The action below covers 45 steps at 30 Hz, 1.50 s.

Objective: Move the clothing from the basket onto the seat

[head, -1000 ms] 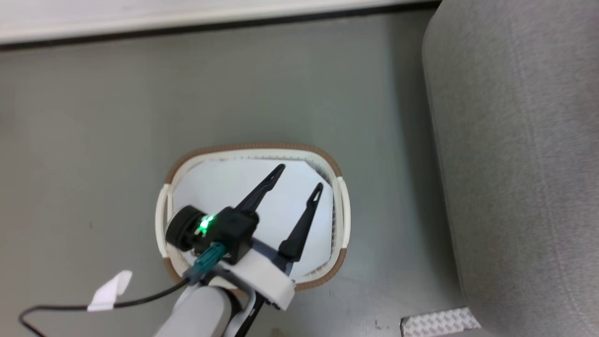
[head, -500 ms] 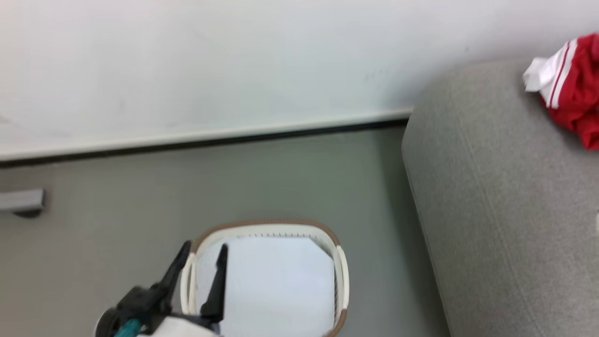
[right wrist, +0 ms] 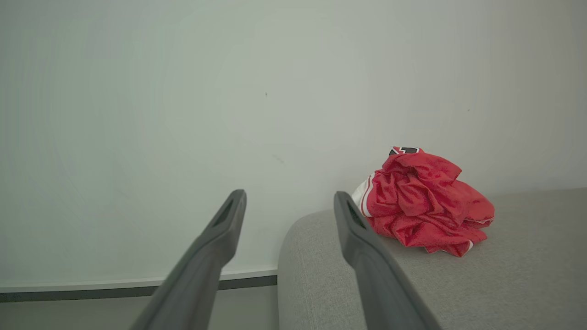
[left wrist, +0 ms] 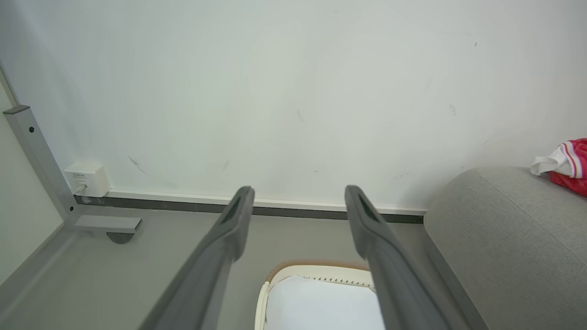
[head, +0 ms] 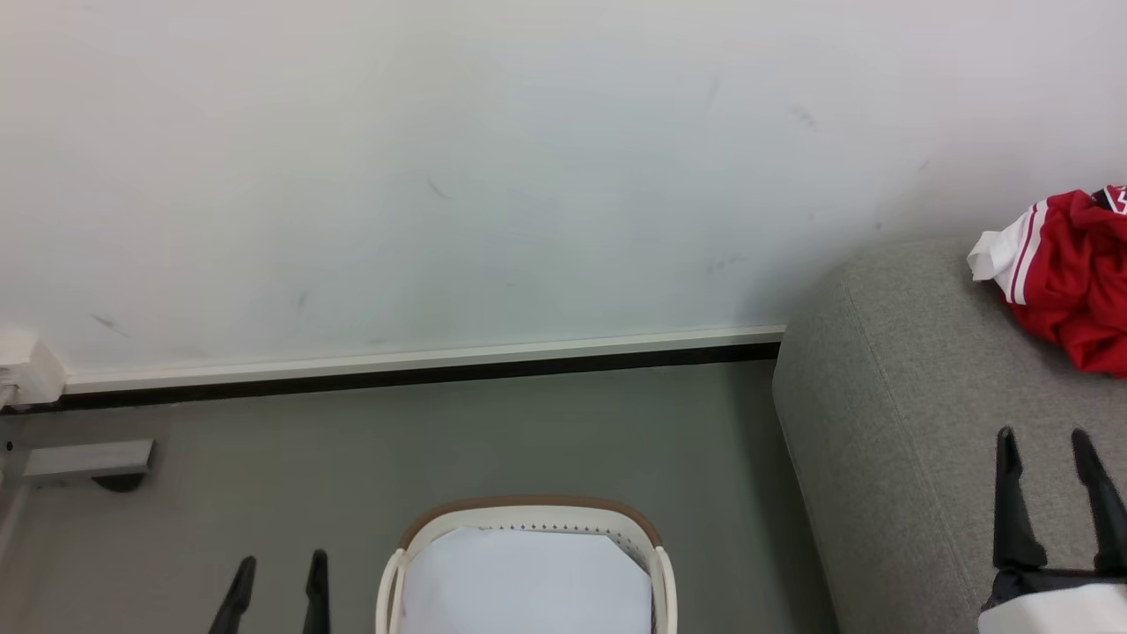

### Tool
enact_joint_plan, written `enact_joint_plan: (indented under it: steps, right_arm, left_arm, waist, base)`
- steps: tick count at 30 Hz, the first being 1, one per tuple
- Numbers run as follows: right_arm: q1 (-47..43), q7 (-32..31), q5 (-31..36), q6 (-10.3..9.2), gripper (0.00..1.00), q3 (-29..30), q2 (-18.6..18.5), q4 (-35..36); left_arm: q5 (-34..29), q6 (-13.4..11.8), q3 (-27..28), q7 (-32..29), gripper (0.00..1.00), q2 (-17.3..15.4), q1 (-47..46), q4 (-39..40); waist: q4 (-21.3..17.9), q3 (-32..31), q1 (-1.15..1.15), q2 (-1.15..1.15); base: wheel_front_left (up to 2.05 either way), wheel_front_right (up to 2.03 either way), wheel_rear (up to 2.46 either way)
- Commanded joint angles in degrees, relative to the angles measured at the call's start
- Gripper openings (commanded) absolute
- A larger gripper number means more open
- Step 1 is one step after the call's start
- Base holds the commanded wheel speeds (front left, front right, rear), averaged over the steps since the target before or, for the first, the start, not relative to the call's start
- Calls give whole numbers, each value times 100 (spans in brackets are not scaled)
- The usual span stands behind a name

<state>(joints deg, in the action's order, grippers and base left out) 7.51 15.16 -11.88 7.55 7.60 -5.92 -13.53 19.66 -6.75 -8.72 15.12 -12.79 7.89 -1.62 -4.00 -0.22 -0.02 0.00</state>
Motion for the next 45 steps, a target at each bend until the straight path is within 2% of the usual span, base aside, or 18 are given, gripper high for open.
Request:
enact_joint_plan:
  steps: [1,12,36,37,40,45]
  right_arm:
    - [-277,-3,-7,-13,100,-70,93,107]
    - [-1030,-3,-38,-13,100,-523,291,-60]
    - [-913,-3,-334,-13,100,-945,300,-368]
    - [-956,0,-278,0,0,-943,299,-342]
    - [-1014,-8,-292,1,0,-941,308,-445]
    - [-951,-154,-804,1,0,-882,308,-443]
  left_arm:
    - [-94,82,139,2,100,92,173,2]
    - [-540,493,695,3,100,493,443,-83]
    - [-966,978,1093,3,100,896,392,-251]
    - [-908,982,1075,0,0,882,385,-235]
    - [-879,981,1035,-10,0,913,392,-382]
    - [-349,1011,1094,-178,0,921,246,-485]
  waist:
    - [28,-71,2,0]
    - [129,-195,2,0]
    - [171,-227,2,0]
    - [173,-227,2,0]
    - [173,-227,2,0]
    - [181,-218,2,0]
  base:
    - [0,0,0]
    - [0,0,0]
    - [0,0,0]
    - [0,0,0]
    - [0,0,0]
    - [0,0,0]
